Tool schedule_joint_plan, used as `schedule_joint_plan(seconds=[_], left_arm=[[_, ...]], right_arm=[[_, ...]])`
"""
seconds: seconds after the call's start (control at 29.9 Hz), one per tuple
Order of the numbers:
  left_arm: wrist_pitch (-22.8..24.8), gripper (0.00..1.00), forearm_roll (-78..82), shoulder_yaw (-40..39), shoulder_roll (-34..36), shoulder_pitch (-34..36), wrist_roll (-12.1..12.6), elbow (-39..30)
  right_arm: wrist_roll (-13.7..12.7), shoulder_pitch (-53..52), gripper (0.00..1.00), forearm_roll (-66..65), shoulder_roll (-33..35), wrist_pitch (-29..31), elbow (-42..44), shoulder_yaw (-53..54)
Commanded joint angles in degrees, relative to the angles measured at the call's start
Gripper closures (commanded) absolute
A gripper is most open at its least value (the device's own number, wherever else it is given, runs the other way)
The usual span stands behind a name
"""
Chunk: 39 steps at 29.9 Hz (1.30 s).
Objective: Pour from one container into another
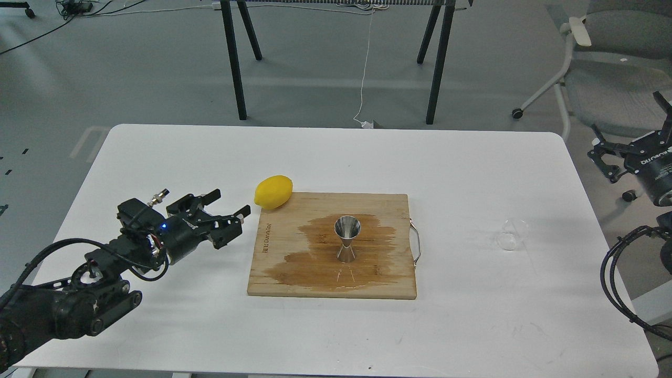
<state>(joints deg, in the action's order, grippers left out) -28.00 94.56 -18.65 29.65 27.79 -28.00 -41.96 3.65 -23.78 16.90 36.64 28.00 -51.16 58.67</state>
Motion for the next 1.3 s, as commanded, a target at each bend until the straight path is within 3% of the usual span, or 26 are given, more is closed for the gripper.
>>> schedule_joint_plan(seconds=[0.0, 0.13, 0.3, 0.33, 0.4, 0.53, 0.67, 0.8, 1.0, 1.27], left_arm=[[4.31, 0.08, -17.68, -2.25, 4.61, 0.16, 0.0, -9.68], [23.03, 0.08, -37.39, -8.31, 9.54, 0.86, 0.0, -17.01], [52.82, 0.08, -52.78, -19.57, 12.35, 0.69, 0.0, -16.14], [56.0, 0.08, -55.86, -20.89, 13.58, 0.6, 0.0, -15.79], [56.0, 0.08, -62.79, -22.3, 15.25, 0.6, 0.0, -15.0], [56.0, 0.08, -85.19, -24.15, 18.5, 0.51, 0.0, -14.99], [56.0, 0.08, -90.52, -24.77, 20.35, 0.77, 0.0, -15.08], [56.0, 0.08, -90.43, -24.33, 20.01, 0.42, 0.0, -15.08], [56.0, 0.08, -90.16, -24.06, 19.48, -1.42, 0.0, -15.17], [56.0, 0.08, -90.25, -24.15, 18.25, -1.51, 0.0, -15.08]], right_arm=[[0.13, -1.71, 0.01, -1.33, -0.25, 0.0, -0.78, -0.75], [-0.31, -2.85, 0.01, -6.86, -0.43, 0.0, -5.08, -0.84], [-0.31, -3.91, 0.01, -9.17, -1.04, 0.0, -8.78, -2.16], [-0.31, -4.08, 0.01, -9.08, -1.66, 0.0, -8.87, -1.99], [-0.49, -3.91, 0.02, -6.2, -2.1, 0.0, -10.09, -1.28], [-2.24, 1.08, 0.02, 18.19, -1.23, 0.0, -14.83, 0.04], [-2.95, 9.43, 0.01, 33.96, 4.47, -0.57, -24.84, 0.47], [-2.16, 19.79, 0.01, 42.06, 7.65, -8.47, -31.62, 1.44], [-1.72, 33.69, 0.01, 45.33, 8.27, -20.95, -33.83, 6.71], [-1.54, 34.15, 0.01, 44.45, 7.66, -33.52, -32.6, 6.28]])
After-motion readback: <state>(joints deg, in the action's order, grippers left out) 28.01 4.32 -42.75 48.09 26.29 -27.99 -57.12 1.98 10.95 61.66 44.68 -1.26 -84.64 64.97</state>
